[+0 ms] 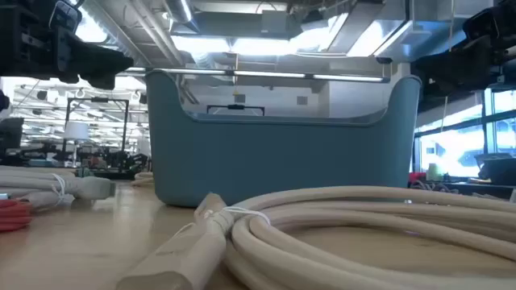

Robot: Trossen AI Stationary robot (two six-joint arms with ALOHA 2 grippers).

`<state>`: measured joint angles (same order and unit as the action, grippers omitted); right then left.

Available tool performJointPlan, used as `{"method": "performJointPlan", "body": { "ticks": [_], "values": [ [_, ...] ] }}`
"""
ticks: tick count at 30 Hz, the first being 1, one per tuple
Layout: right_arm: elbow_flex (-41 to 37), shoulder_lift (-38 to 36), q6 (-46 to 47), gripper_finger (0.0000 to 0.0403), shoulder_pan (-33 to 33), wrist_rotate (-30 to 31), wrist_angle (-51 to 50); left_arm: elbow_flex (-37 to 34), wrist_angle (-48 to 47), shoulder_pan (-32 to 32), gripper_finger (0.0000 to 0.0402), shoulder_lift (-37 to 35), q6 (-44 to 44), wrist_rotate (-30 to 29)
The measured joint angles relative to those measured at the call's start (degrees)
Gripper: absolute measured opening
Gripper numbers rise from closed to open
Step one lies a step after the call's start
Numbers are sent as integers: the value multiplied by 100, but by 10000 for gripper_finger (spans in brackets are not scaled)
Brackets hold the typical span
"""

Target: Pick & Place USB Port

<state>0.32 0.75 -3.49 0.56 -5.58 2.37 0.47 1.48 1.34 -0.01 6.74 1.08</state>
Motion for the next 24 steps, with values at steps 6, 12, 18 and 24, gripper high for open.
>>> {"method": "performJointPlan", "body": {
  "ticks": [6, 12, 18, 24],
  "values": [
    [0, -2, 0, 30, -1, 0, 2, 0, 0, -2, 119, 0, 0, 0],
    [1, -2, 2, 30, -2, -2, 0, 0, 0, -2, 119, 0, 0, 0],
    [1, 0, 1, 30, -1, -1, 1, 0, 0, 0, 120, 0, 0, 0],
    [2, -2, 0, 30, 0, 0, 0, 0, 0, 0, 122, 0, 0, 0]
  ]
}}
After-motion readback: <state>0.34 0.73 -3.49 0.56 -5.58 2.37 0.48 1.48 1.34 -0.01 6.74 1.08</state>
